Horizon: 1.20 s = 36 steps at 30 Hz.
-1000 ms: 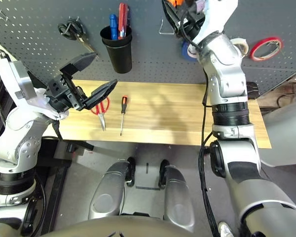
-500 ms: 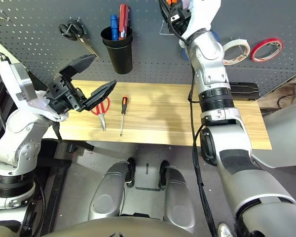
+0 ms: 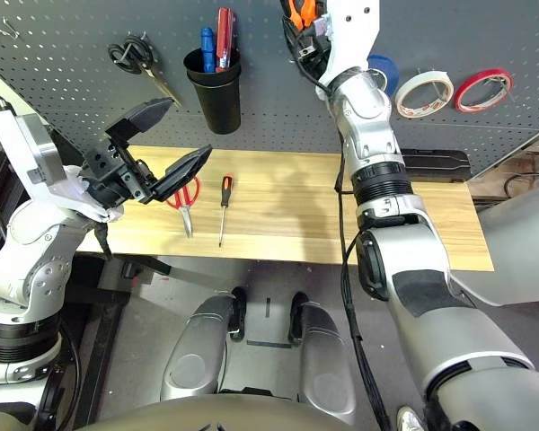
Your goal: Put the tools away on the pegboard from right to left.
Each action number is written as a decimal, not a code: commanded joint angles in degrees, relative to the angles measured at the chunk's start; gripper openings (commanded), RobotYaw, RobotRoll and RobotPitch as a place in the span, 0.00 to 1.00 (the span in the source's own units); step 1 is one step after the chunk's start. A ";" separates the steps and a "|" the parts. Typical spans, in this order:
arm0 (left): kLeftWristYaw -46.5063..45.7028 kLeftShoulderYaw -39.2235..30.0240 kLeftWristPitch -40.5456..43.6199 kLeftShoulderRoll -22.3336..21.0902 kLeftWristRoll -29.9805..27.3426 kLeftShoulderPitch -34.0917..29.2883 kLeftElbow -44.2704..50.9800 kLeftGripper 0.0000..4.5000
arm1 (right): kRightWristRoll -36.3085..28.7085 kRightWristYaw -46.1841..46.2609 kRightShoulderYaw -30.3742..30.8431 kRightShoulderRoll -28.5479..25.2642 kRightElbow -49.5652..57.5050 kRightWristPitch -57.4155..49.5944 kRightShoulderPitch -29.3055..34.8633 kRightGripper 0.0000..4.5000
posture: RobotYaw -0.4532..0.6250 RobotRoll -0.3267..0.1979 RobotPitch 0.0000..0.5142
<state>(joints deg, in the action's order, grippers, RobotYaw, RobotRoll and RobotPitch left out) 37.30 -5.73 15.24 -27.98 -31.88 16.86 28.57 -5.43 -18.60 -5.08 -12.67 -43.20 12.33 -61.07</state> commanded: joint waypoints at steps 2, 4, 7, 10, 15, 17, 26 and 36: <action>-0.12 0.89 0.68 -0.40 0.47 -0.06 0.96 1.00 | 1.17 0.57 0.48 -0.18 -0.28 0.64 1.85 0.65 | 0.70 0.62 0.44; -0.14 1.07 0.75 -0.29 0.58 0.07 0.92 1.00 | 1.91 1.27 0.40 -0.28 0.37 3.20 2.38 0.75 | 0.70 0.62 0.44; -0.16 1.21 0.82 -0.22 0.69 0.16 0.89 1.00 | 2.25 2.06 -0.15 -0.38 1.65 7.54 2.95 0.99 | 0.70 0.62 0.44; -0.15 1.36 0.82 -0.20 0.92 0.20 0.77 1.00 | 2.02 1.88 -0.57 -0.97 3.73 11.90 4.09 0.99 | 0.70 0.62 0.44; -0.26 1.29 0.74 -0.29 1.20 -0.18 0.69 1.00 | -0.43 -2.14 -0.68 -2.91 11.48 13.01 10.38 0.99 | 0.70 0.62 0.45; -0.14 1.23 0.42 -0.40 1.56 -0.66 0.55 1.00 | -2.34 -5.52 -0.38 -4.22 15.54 10.53 14.01 0.99 | 0.70 0.62 0.45; -0.05 2.98 -0.94 -0.71 6.55 -3.32 -2.16 1.00 | -7.16 -19.33 3.66 -13.24 32.75 -11.13 32.48 0.99 | 0.68 0.62 0.47; -6.06 8.73 -2.99 2.82 18.44 -5.46 -8.76 1.00 | -5.67 -25.27 6.67 -17.42 34.41 -20.13 44.82 0.99 | 0.68 0.62 0.50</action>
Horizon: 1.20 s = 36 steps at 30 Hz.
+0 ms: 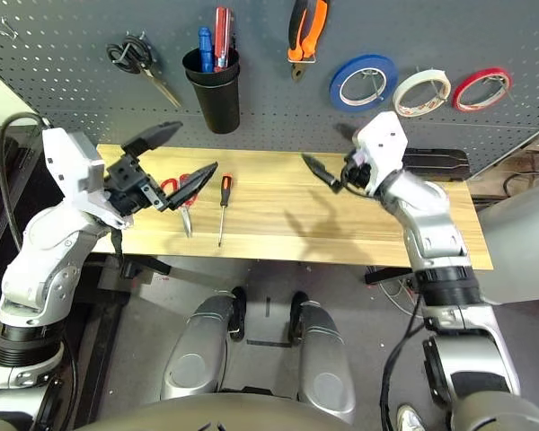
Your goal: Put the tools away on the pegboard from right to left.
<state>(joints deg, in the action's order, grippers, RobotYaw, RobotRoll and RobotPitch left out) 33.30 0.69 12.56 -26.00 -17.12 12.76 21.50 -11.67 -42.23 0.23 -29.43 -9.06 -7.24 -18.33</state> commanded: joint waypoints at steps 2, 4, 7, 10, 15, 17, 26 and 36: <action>-3.58 3.11 0.29 1.42 5.72 -1.43 -2.66 1.00 | 0.71 -2.23 1.67 -0.66 0.29 -0.61 2.88 0.99 | 0.68 0.62 0.50; -5.87 3.69 0.61 2.33 7.93 -1.33 -4.13 1.00 | 1.00 -3.05 2.43 -0.81 0.36 -0.77 3.84 0.99 | 0.68 0.62 0.52; -11.45 4.04 0.82 5.81 11.38 -1.29 -7.64 1.00 | 2.96 -4.65 4.90 -0.87 -0.24 0.78 5.86 0.99 | 0.68 0.62 0.53; -14.84 4.48 1.93 8.72 13.58 -1.51 -10.73 1.00 | 5.43 -4.23 7.03 -0.31 -0.82 2.53 6.57 0.99 | 0.67 0.62 0.54; -17.48 6.48 4.47 11.43 16.52 -0.29 -16.02 1.00 | 7.71 -2.87 9.42 1.09 0.40 2.70 7.53 0.99 | 0.65 0.62 0.57; -18.34 7.11 5.27 12.13 17.69 0.31 -17.33 1.00 | 8.24 -2.42 9.73 1.51 0.77 2.23 7.76 0.99 | 0.65 0.62 0.57; -20.37 10.11 22.21 15.55 20.42 9.08 -28.69 1.00 | 10.57 -0.38 11.16 2.30 1.67 0.50 9.36 0.99 | 0.61 0.62 0.63; -22.84 8.34 25.36 19.19 20.49 18.11 -43.39 1.00 | 11.44 2.90 10.43 4.38 -1.00 0.60 8.83 0.99 | 0.56 0.62 0.69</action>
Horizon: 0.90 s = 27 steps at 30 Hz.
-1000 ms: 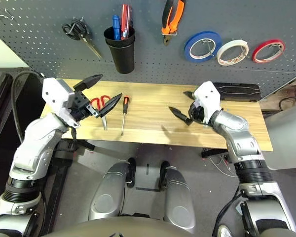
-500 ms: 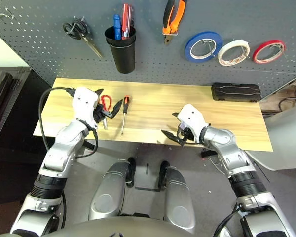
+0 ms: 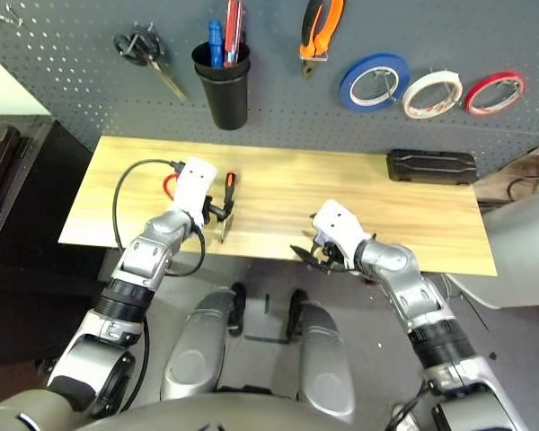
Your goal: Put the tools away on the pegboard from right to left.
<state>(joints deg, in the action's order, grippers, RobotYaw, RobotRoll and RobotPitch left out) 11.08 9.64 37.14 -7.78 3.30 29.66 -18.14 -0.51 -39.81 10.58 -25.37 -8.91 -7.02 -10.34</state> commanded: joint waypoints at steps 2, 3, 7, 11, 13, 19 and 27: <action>-1.02 -1.22 0.34 1.55 -0.15 2.50 -5.78 1.00 | 0.43 0.67 0.18 0.58 -1.40 0.60 0.75 0.99 | 0.55 0.62 0.71; -1.11 -1.72 0.10 1.95 -0.44 3.55 -7.47 1.00 | 0.57 0.84 0.31 0.82 -1.66 0.71 0.59 0.99 | 0.54 0.62 0.71; -1.48 -3.17 -0.99 3.24 -0.80 6.59 -12.39 1.00 | 0.96 1.35 0.58 1.41 -1.90 0.90 0.52 0.99 | 0.52 0.62 0.74; -2.30 -4.33 -2.35 4.18 -0.85 9.40 -18.08 1.00 | 1.37 2.12 0.61 2.12 -1.72 0.69 0.57 0.99 | 0.50 0.62 0.75; -2.73 -4.86 -3.14 4.53 -0.84 10.52 -20.47 1.00 | 1.53 2.44 0.59 2.36 -1.45 0.56 0.70 0.99 | 0.49 0.62 0.76; -4.38 -6.92 -5.37 5.03 -0.90 14.99 -31.29 1.00 | 1.75 3.89 0.32 3.04 0.45 -0.59 1.07 0.99 | 0.45 0.62 0.75; -6.25 -8.39 -7.98 4.97 -0.86 17.50 -37.07 0.45 | 1.12 4.34 -0.55 2.29 2.82 -1.40 2.01 1.00 | 0.45 0.62 0.72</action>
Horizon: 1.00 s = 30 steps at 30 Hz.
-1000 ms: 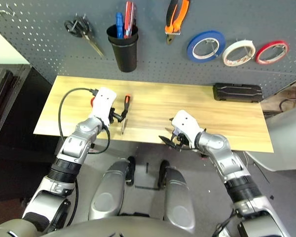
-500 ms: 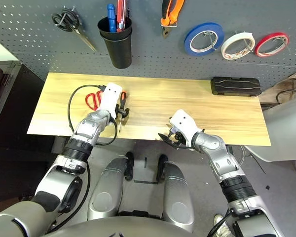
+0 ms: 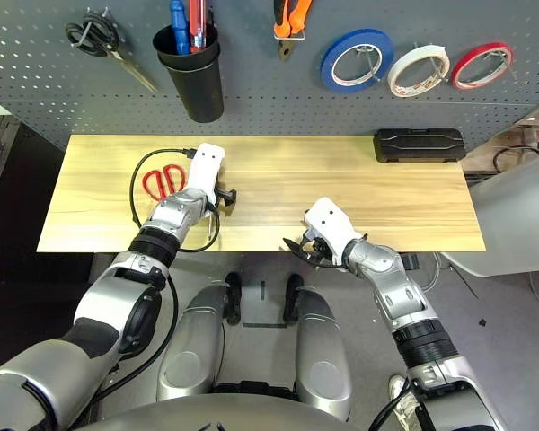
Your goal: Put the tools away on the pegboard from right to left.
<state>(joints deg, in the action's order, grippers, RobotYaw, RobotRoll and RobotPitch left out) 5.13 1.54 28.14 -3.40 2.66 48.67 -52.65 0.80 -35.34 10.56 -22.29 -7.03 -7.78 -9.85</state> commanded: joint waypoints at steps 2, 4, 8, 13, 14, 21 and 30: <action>-0.26 -0.59 1.86 0.73 -0.44 -2.03 -0.89 0.28 | -0.53 -0.24 -0.97 -1.05 1.10 -0.68 1.39 1.00 | 0.46 0.62 0.71; -0.80 -1.00 4.32 0.98 -0.85 -3.86 3.91 0.15 | -1.23 -0.83 -1.67 -1.58 0.62 -0.22 0.77 1.00 | 0.49 0.62 0.69; -2.52 -2.14 10.46 1.87 -1.77 -8.68 16.47 0.15 | -3.38 -2.26 -3.21 -1.89 -0.89 0.25 -0.91 1.00 | 0.53 0.62 0.65; -5.50 -5.32 20.51 4.27 -3.84 -15.51 37.09 0.15 | -5.25 -4.50 -5.42 -2.51 -6.51 2.53 -4.68 1.00 | 0.60 0.62 0.61; -6.73 -6.31 21.16 4.83 -4.03 -16.50 40.11 0.15 | -5.34 -4.69 -5.85 -2.54 -8.30 3.68 -5.62 1.00 | 0.62 0.62 0.59; -11.65 -11.98 28.28 7.76 -6.24 -22.82 61.24 0.15 | -5.99 -5.82 -7.98 -1.75 -21.89 11.11 -13.47 1.00 | 0.74 0.62 0.56; -13.53 -13.91 30.11 9.48 -7.57 -28.76 81.43 0.15 | -6.93 -9.26 -10.00 -0.81 -37.69 21.87 -22.60 1.00 | 0.85 0.62 0.52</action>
<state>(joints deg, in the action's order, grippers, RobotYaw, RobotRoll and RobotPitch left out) -7.83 -12.28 58.35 5.48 -4.57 21.55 26.11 -5.41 -43.57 1.50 -23.19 -42.28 11.88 -32.98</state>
